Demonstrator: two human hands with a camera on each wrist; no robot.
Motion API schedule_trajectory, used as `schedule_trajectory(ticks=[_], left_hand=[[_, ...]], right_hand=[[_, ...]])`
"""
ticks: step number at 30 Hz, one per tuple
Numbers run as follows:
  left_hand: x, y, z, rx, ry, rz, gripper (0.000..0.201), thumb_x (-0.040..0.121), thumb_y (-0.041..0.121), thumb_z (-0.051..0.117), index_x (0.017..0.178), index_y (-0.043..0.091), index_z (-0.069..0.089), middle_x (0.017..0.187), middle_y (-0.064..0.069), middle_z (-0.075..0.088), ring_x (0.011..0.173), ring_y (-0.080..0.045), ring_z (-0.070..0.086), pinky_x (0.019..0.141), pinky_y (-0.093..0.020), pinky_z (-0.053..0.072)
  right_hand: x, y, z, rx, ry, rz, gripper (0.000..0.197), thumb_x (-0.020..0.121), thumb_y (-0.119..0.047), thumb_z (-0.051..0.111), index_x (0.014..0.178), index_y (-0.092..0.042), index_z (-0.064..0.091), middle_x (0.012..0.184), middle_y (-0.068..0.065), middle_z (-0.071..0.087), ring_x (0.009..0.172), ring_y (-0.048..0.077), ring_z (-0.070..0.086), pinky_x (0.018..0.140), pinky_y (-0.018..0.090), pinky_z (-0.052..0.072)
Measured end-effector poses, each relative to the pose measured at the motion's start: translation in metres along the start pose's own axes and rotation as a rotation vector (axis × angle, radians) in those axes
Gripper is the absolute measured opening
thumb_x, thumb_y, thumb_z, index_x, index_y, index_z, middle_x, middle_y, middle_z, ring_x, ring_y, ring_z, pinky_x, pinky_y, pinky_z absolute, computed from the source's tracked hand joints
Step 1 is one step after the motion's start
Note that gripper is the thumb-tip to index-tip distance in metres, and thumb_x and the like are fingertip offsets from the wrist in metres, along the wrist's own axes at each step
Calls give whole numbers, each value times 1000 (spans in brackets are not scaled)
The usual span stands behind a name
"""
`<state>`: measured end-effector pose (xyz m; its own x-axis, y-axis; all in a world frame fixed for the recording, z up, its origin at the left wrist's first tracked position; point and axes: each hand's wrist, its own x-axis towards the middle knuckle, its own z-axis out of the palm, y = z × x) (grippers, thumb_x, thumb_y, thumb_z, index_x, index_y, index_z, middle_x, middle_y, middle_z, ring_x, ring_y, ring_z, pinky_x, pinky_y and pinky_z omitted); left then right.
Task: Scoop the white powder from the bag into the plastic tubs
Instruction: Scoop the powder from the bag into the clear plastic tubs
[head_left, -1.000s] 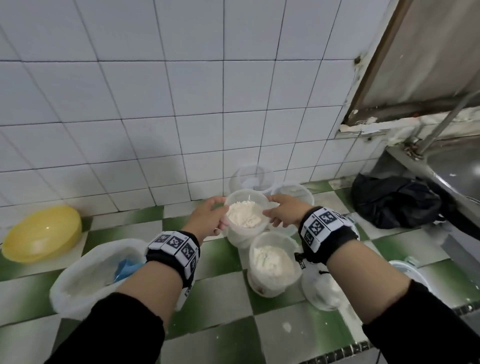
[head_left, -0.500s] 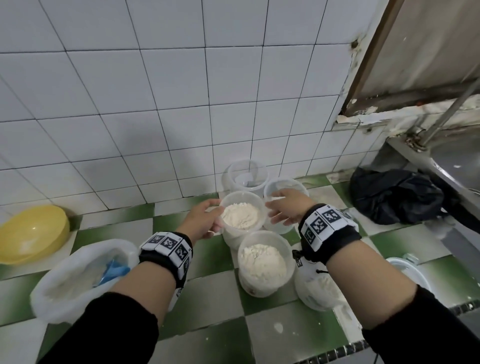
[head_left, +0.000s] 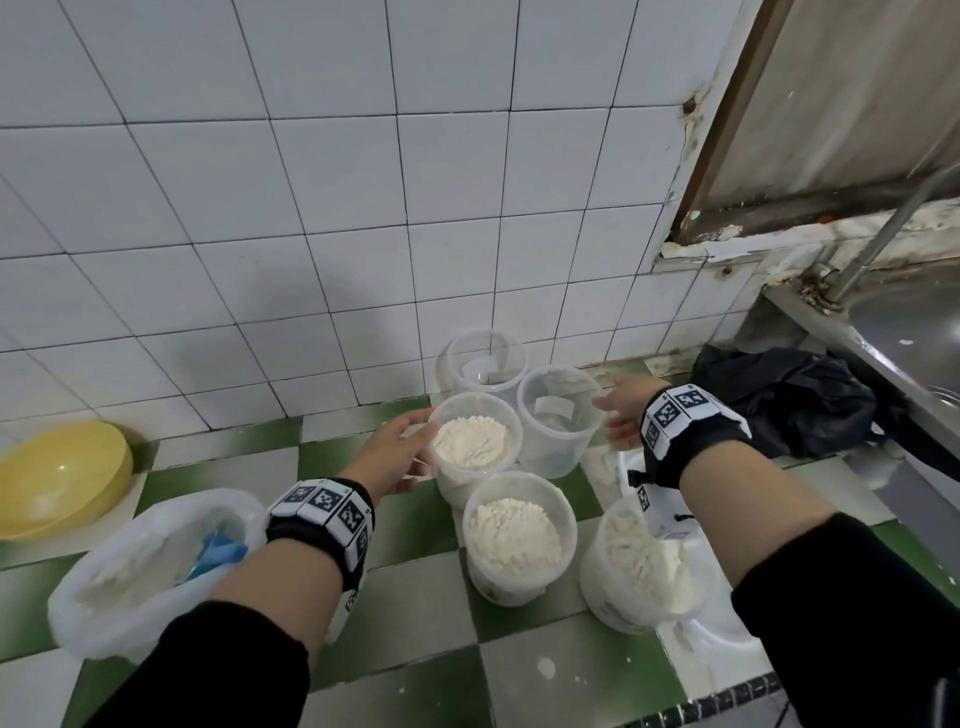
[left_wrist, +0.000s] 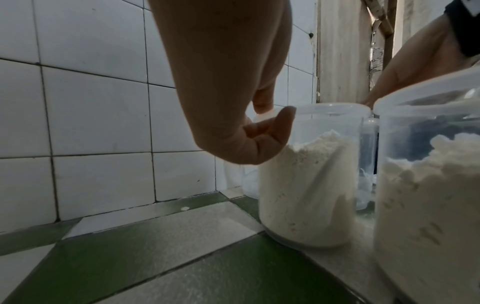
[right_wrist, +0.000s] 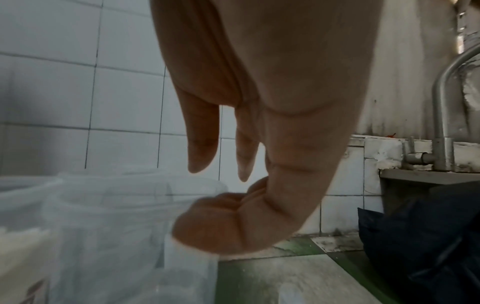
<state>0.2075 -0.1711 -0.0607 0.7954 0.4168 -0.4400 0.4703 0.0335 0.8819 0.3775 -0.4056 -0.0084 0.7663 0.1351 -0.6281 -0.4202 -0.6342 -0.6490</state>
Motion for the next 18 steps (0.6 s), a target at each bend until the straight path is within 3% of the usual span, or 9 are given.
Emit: schedule_trajectory(ticks=[3, 5, 8, 10, 15, 18], left_hand=[[0, 0, 1, -8, 5, -7, 25, 98, 36, 56, 123, 36, 60, 77, -2, 60, 66, -14, 54, 57, -25, 49], [0, 0, 0, -6, 10, -8, 25, 99, 36, 55, 123, 37, 60, 78, -3, 60, 67, -14, 54, 58, -25, 49], [-3, 0, 2, -1, 22, -8, 24, 99, 36, 54, 123, 37, 59, 80, -4, 60, 68, -14, 54, 60, -25, 50], [-4, 1, 3, 1, 33, -5, 24, 100, 36, 53, 122, 38, 59, 80, -4, 60, 69, -14, 54, 62, -26, 50], [-9, 0, 2, 36, 53, 5, 28, 99, 40, 53, 126, 39, 58, 86, -5, 60, 72, -14, 54, 61, -25, 51], [-16, 3, -1, 70, 121, 36, 33, 97, 44, 54, 129, 37, 56, 97, -4, 58, 78, -15, 53, 65, -26, 52]], right_hand=[[-1, -1, 8, -56, -52, 8, 50, 100, -6, 40, 146, -21, 28, 75, 21, 59, 58, 26, 60, 44, 31, 53], [1, -3, 10, -85, -52, -15, 52, 100, -2, 33, 148, -21, 25, 71, 21, 60, 52, 24, 61, 42, 30, 52], [6, -2, 9, -89, -6, -46, 51, 99, 1, 31, 145, -20, 32, 69, 19, 58, 31, 16, 55, 33, 24, 48], [8, -2, 6, -55, 19, -48, 49, 99, 1, 30, 143, -20, 37, 67, 18, 56, 25, 15, 49, 33, 20, 46], [-5, -7, -4, -3, 48, -102, 55, 99, -1, 36, 149, -20, 24, 65, 13, 56, 29, 12, 49, 35, 17, 43], [-23, -17, -15, 39, 82, -189, 57, 98, -3, 41, 149, -18, 21, 64, 11, 58, 47, 16, 51, 48, 26, 46]])
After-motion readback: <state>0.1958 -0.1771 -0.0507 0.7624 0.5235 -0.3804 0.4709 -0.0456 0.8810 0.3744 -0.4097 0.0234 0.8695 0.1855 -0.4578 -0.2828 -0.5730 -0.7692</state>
